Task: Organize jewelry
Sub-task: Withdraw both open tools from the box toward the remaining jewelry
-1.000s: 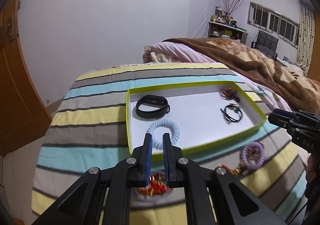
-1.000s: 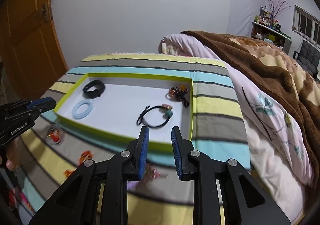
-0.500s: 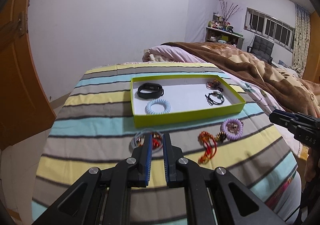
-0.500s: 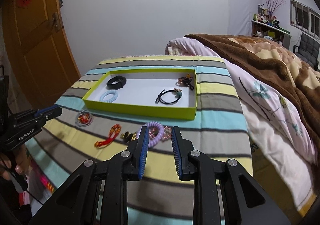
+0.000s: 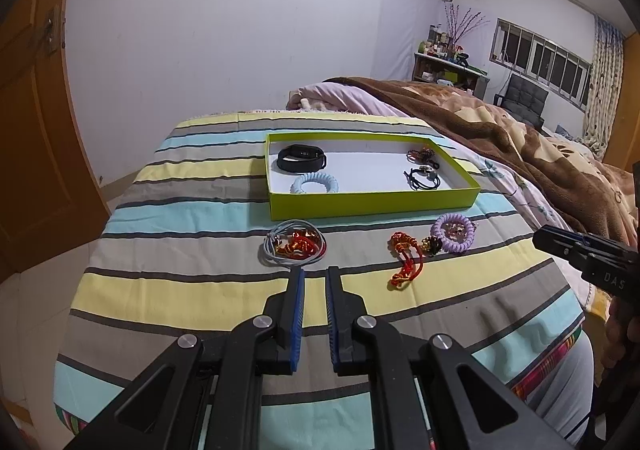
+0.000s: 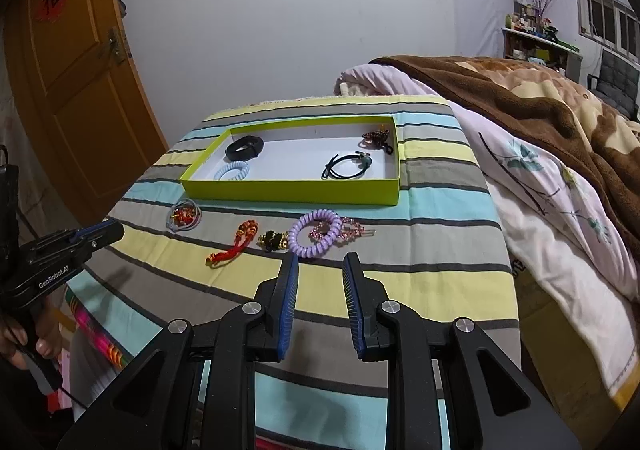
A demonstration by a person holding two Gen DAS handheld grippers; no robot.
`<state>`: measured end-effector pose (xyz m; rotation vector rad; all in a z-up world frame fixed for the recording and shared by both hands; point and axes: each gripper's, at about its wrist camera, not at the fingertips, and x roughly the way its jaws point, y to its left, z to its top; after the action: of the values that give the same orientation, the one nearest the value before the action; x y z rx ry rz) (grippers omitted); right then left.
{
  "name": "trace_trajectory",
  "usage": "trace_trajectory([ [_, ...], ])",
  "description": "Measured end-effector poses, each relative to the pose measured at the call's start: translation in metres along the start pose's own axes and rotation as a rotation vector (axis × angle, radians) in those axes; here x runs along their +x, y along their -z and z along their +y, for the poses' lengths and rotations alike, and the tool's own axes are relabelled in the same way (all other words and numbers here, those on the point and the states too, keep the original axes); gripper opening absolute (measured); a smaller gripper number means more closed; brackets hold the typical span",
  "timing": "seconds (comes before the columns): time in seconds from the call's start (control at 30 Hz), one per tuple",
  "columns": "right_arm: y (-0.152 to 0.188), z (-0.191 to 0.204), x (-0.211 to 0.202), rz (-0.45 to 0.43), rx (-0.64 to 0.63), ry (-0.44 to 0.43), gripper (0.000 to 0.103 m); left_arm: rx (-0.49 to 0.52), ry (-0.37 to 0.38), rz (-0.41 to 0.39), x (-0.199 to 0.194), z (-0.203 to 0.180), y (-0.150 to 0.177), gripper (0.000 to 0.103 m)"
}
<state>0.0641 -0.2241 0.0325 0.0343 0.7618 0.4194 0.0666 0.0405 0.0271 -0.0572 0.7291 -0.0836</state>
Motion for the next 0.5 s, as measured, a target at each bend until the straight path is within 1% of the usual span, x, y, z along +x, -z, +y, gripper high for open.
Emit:
trace_trajectory([
  [0.33, 0.0, 0.0, 0.01, 0.021, 0.004, -0.009, 0.024, 0.022, 0.037, 0.018, 0.009, -0.011, 0.001, 0.009],
  [0.5, -0.002, -0.002, 0.017, 0.031, 0.02, -0.019, 0.024, 0.041, 0.071, 0.034, 0.016, -0.021, 0.001, 0.009],
])
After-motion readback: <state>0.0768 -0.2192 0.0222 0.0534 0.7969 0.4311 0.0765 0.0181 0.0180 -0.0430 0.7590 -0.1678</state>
